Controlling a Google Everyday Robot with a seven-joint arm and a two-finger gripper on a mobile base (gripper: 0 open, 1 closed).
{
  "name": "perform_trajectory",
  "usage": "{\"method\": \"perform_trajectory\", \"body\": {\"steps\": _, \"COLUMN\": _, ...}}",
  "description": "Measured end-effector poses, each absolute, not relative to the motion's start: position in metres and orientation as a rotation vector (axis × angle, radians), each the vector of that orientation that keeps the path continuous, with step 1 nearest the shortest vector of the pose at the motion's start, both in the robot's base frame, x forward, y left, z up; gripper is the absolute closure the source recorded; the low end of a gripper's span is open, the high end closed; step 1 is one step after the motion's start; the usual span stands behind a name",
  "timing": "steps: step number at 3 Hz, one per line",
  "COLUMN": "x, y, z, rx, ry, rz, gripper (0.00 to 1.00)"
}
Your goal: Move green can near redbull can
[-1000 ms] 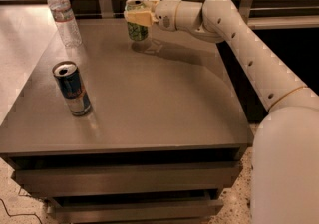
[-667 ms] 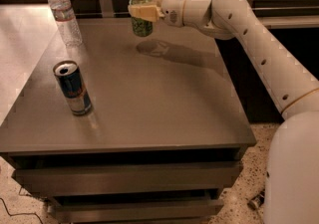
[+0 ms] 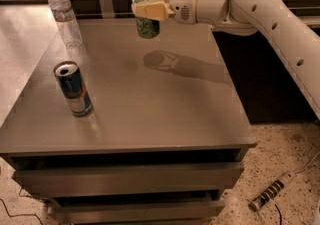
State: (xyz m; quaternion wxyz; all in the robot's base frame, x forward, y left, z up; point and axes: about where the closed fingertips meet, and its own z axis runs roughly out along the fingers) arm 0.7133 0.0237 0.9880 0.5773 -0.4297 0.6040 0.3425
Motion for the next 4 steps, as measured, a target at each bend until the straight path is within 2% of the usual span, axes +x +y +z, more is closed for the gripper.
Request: {"method": "perform_trajectory", "body": {"steps": 4, "x": 0.590, "y": 0.066, "z": 0.934, "rx": -1.040, "ry": 1.352, "rz": 0.856, "gripper": 1.00}}
